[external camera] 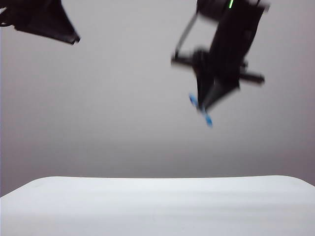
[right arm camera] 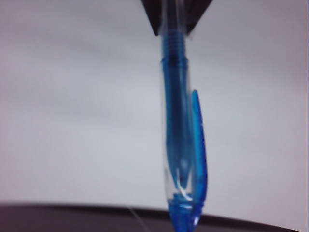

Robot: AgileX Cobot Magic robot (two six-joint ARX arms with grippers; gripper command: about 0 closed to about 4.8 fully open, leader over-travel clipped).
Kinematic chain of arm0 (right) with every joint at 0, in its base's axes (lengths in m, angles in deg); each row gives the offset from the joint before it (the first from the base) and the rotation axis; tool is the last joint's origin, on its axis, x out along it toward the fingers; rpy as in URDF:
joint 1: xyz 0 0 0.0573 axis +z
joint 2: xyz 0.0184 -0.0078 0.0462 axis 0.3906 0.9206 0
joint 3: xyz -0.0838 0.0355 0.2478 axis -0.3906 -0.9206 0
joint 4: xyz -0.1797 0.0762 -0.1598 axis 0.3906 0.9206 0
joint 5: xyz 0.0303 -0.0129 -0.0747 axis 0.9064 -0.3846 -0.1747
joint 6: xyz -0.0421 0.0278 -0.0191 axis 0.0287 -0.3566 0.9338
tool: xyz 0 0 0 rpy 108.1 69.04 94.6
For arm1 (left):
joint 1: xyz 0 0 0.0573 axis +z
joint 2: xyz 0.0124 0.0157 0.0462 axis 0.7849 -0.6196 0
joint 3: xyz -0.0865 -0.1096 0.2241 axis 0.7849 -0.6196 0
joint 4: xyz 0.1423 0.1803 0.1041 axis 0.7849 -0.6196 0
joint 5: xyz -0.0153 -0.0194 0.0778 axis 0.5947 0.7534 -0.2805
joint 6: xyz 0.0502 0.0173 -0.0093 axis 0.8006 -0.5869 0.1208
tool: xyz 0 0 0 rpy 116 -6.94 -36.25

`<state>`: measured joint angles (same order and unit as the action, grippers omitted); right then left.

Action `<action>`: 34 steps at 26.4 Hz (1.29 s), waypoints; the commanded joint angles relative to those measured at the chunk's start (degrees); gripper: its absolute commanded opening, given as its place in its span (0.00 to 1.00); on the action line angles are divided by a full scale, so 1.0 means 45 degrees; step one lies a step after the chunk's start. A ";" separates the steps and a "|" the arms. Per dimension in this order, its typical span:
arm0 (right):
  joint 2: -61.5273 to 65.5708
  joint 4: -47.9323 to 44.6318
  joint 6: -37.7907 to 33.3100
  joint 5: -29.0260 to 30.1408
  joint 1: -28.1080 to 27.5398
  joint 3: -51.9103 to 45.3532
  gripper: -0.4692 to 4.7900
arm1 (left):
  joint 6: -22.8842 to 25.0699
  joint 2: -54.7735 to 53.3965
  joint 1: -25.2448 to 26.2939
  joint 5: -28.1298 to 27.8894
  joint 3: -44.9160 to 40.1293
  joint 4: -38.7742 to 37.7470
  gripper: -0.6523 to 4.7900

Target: Pick up the pen and remove the cap.

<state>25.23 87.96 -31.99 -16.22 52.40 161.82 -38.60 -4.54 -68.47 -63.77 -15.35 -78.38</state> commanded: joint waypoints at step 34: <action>-0.4469 -0.4201 0.2307 0.6824 0.2832 0.0039 0.08 | -0.9190 -0.0233 -0.0005 0.8082 0.0044 1.0127 0.98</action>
<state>4.99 71.05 -21.57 14.46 64.73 161.68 -79.80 -5.67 -68.49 -27.68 -15.33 -33.60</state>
